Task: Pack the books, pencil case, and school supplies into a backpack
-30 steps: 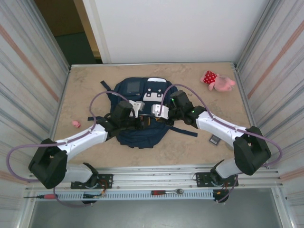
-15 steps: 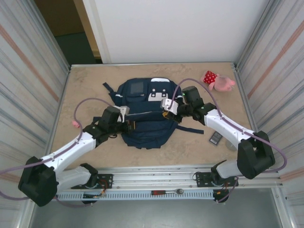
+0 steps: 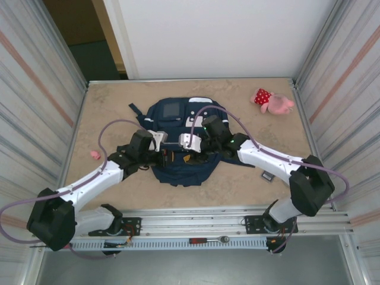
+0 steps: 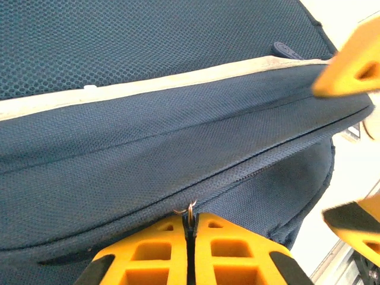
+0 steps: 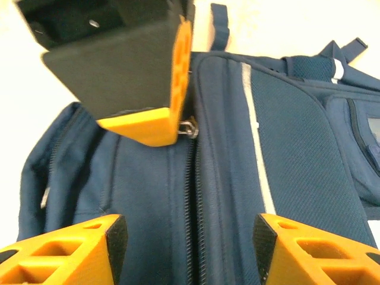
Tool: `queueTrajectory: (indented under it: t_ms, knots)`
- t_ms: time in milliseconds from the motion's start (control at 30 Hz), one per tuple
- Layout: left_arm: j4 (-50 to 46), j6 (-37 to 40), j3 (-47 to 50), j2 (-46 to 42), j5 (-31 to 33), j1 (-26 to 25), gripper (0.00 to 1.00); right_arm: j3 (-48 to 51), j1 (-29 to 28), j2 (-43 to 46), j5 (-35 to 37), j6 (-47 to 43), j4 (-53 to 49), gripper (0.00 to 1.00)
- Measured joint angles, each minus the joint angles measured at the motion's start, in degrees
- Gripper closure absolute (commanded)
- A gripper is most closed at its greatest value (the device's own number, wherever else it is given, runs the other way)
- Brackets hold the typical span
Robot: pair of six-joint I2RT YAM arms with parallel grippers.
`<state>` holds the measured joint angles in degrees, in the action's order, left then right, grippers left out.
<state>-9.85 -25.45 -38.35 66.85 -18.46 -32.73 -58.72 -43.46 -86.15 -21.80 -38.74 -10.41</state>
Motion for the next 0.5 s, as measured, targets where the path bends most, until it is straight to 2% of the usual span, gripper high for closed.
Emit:
queueTrajectory:
  t_ms: [167,300,500]
  knots:
    - [-0.3,0.2,0.0,-0.8,0.1,0.0,1.0,-2.2,1.2,-3.1,2.3,2.1,0.5,1.0]
    - [-1.5,0.2,0.0,-2.8,1.5,1.3,1.0,-2.7,2.7,-2.8,0.5,2.3,-0.1,1.0]
    - [-2.8,0.8,1.1,-5.8,-0.1,9.9,1.0,-1.1,11.5,2.5,-8.8,2.3,-2.1,1.0]
